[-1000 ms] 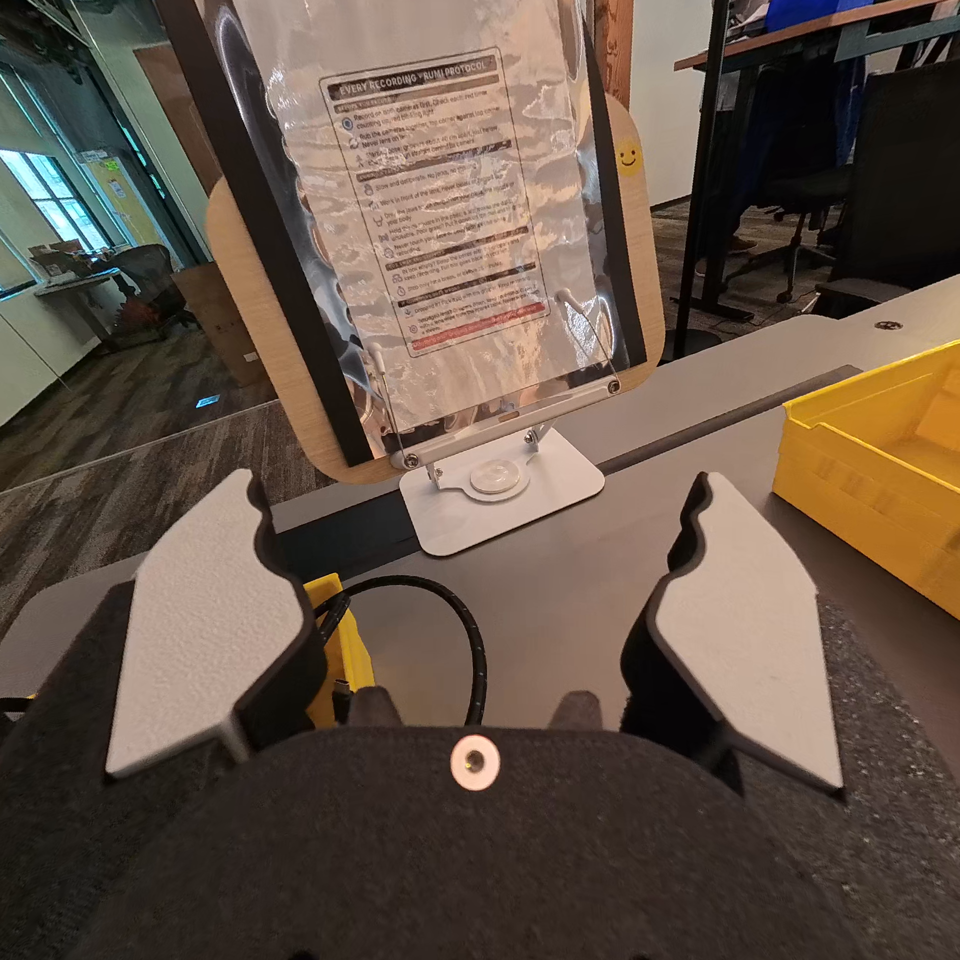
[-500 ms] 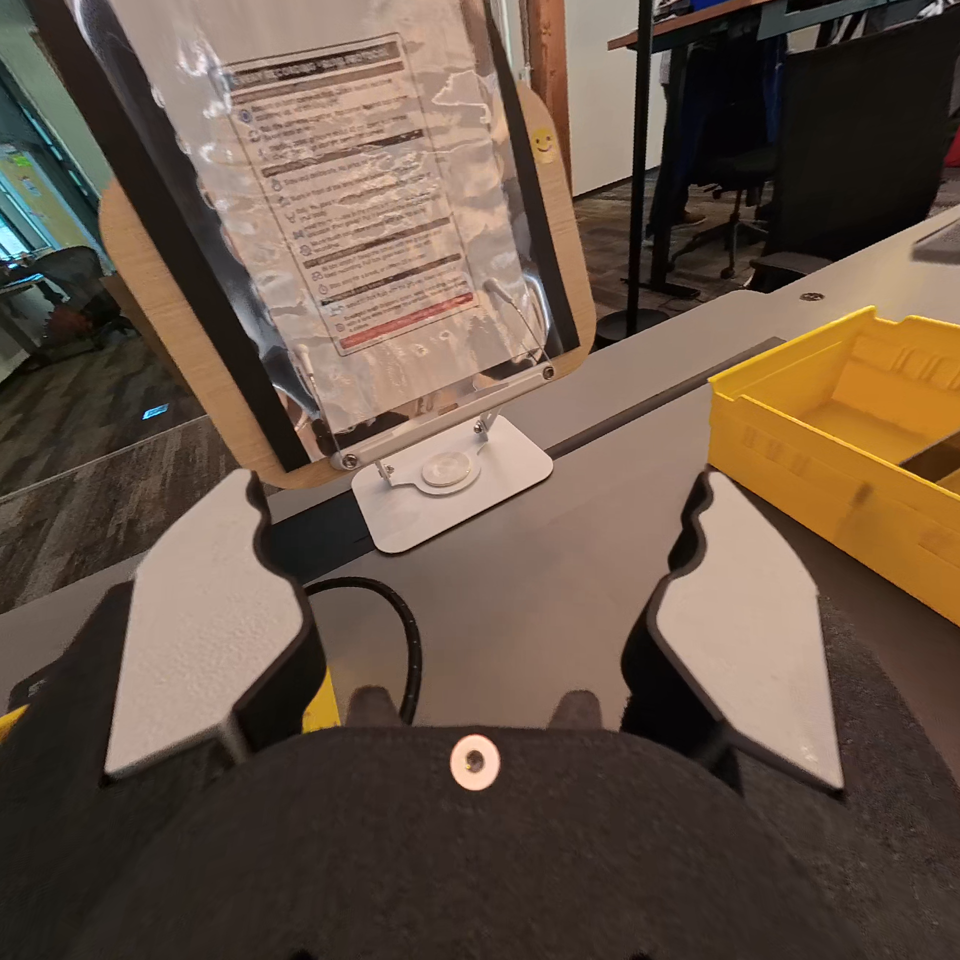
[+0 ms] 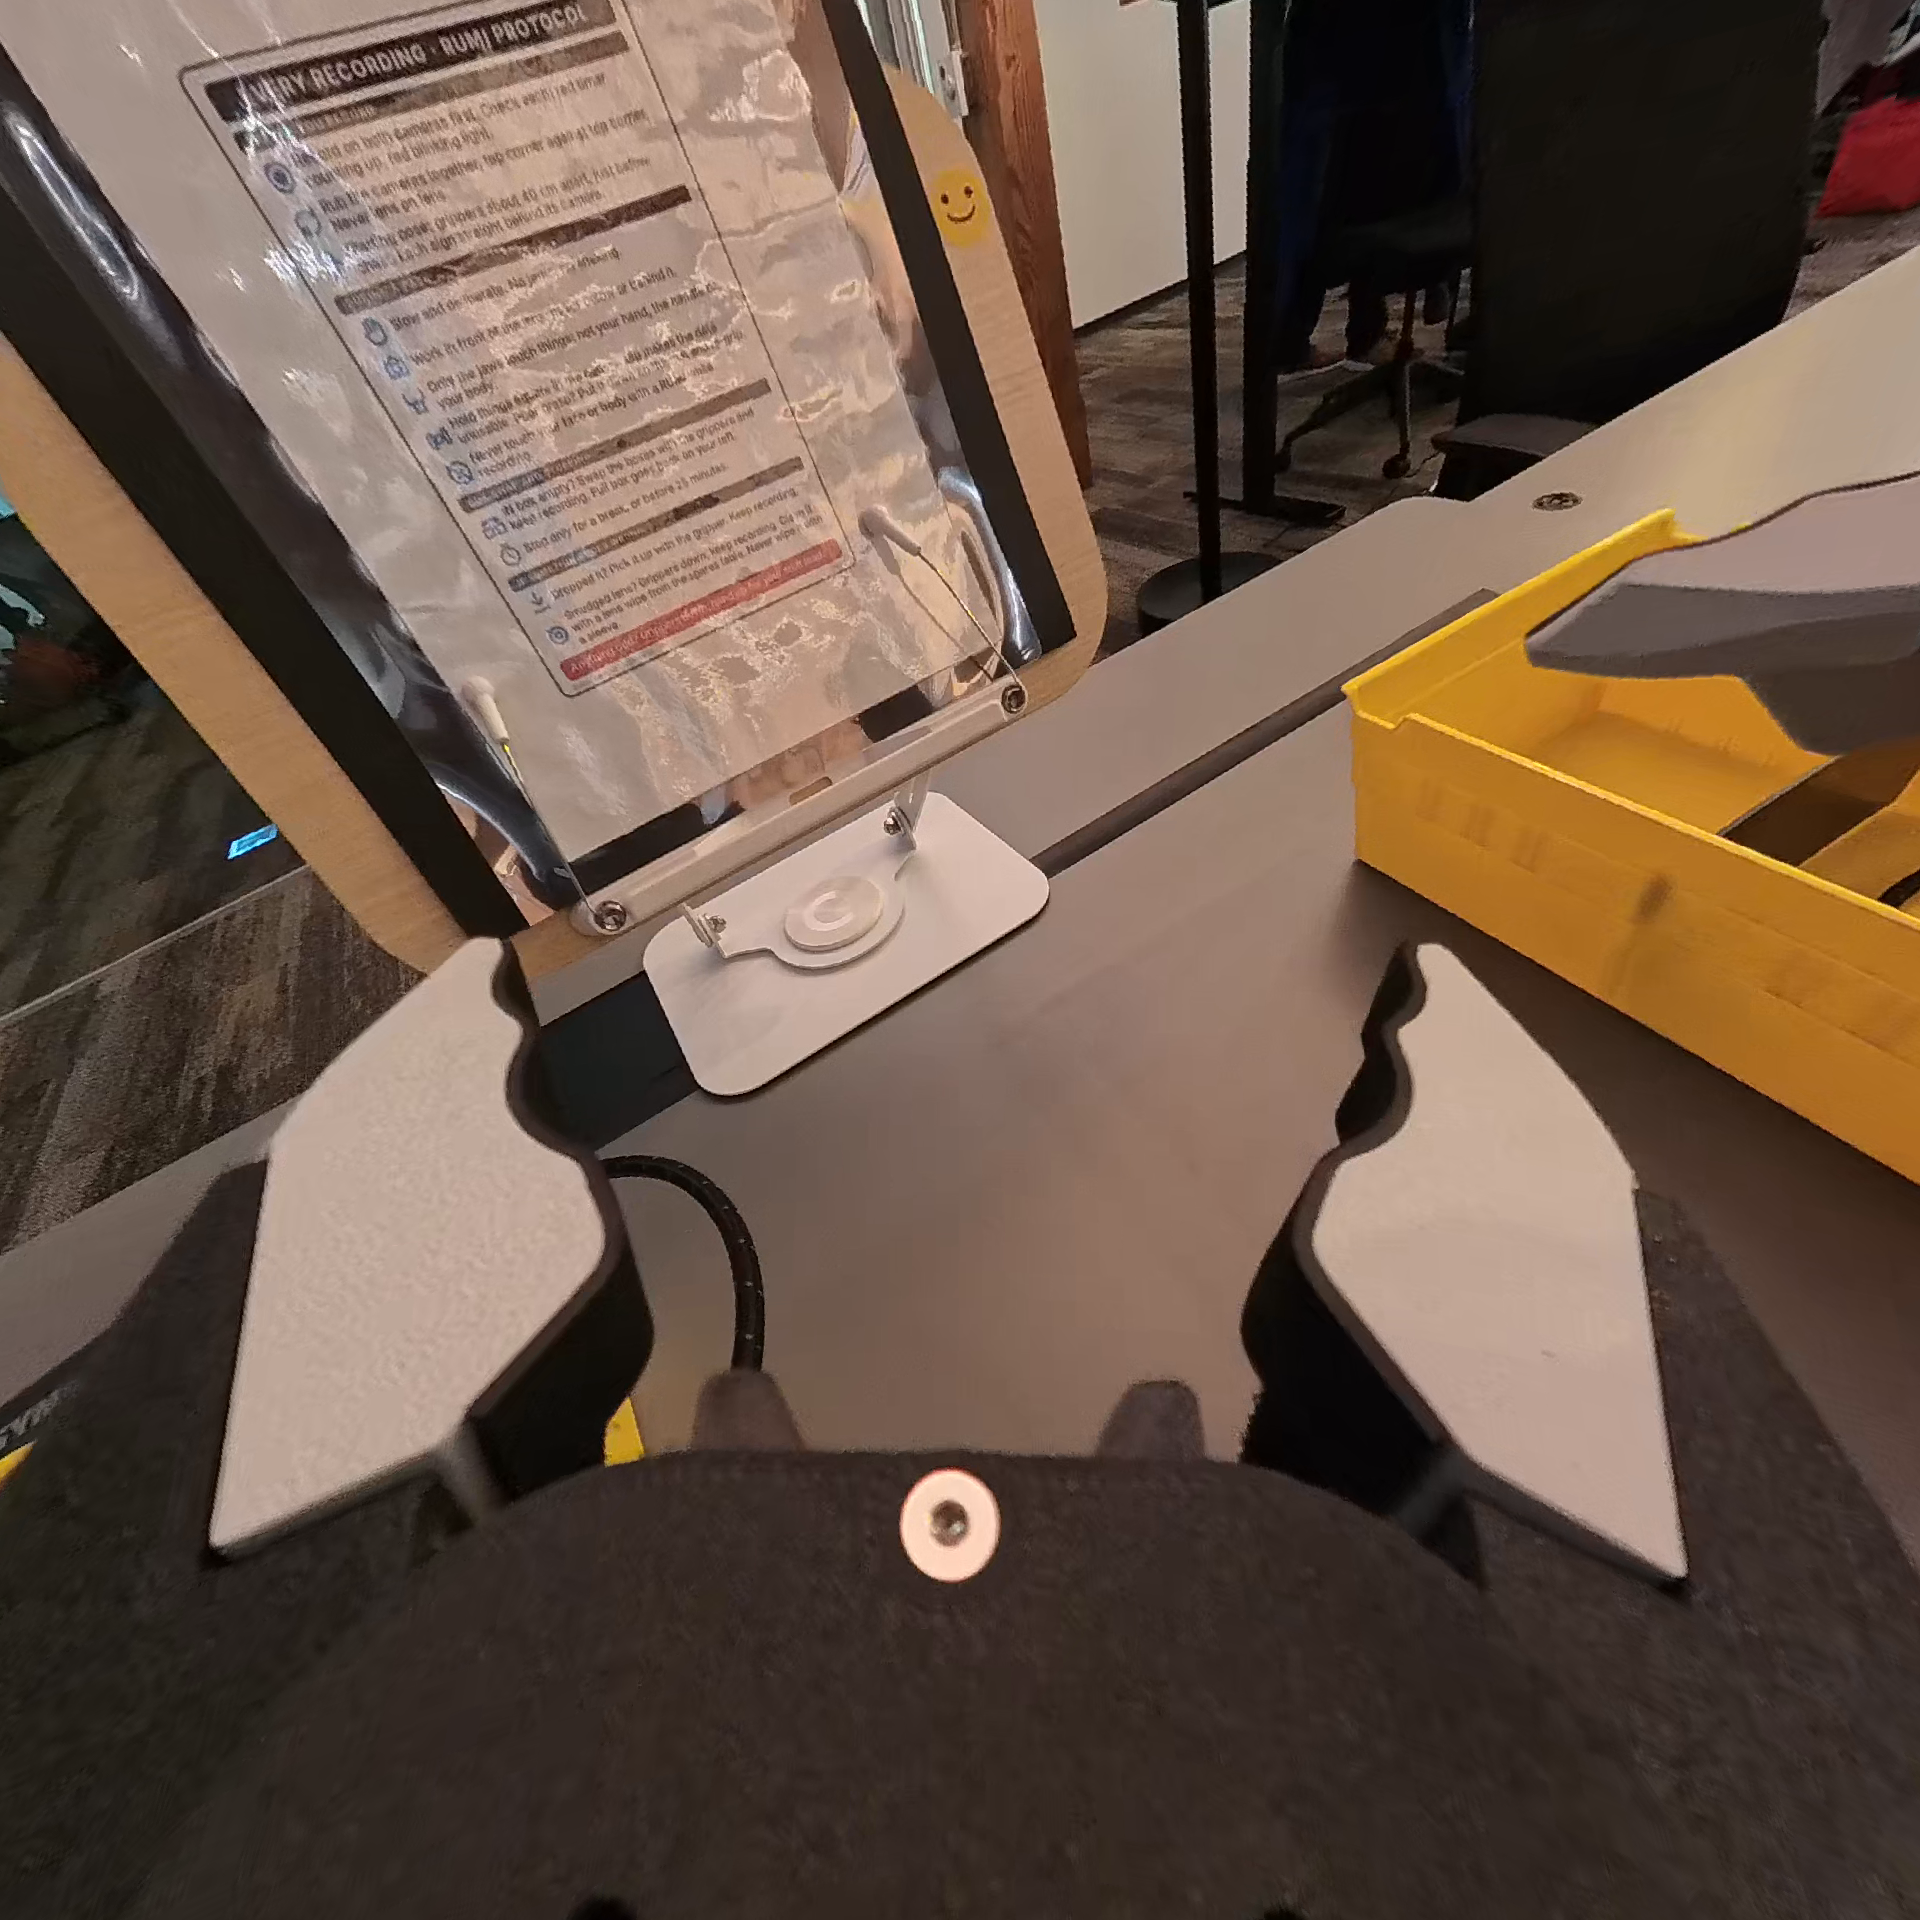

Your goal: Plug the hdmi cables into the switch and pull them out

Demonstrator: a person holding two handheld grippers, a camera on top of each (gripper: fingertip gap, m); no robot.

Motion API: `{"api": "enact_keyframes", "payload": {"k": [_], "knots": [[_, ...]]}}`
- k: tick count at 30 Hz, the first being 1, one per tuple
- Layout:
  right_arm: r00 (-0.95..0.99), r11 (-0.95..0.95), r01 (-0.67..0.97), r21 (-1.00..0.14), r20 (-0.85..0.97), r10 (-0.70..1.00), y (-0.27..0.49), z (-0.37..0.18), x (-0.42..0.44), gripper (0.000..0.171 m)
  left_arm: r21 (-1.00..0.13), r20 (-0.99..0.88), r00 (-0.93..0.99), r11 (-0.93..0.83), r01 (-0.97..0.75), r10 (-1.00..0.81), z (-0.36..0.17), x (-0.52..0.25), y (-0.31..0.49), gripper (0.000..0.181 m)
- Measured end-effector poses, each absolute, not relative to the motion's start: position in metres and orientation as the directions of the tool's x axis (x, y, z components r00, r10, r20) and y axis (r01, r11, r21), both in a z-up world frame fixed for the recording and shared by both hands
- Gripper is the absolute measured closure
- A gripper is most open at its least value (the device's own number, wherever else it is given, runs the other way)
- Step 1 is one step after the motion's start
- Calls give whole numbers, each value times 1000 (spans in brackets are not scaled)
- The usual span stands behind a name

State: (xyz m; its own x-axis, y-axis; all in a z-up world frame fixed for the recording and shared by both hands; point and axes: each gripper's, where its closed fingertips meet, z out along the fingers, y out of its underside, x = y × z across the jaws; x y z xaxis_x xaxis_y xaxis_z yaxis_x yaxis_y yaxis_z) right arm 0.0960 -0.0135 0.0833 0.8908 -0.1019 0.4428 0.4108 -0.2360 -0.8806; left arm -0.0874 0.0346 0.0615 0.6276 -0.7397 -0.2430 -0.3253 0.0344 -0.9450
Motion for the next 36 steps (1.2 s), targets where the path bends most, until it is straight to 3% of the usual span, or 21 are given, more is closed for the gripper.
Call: {"api": "enact_keyframes", "payload": {"k": [25, 32, 36], "knots": [[907, -350, 404, -845, 420, 34, 4, 37, 65, 34, -945, -226, 650, 2, -326, -725, 54, -90, 42, 36], [945, -437, 327, -838, 294, 142, 10, 3, 43, 34, -941, -128, 659, -119, -317, -741, 22, -85, 47, 36], [934, -484, 357, -799, 320, 159, 13, -15, 38, 34, -928, -112, 689, -172, -330, -716, -2, -86, 54, 36]]}}
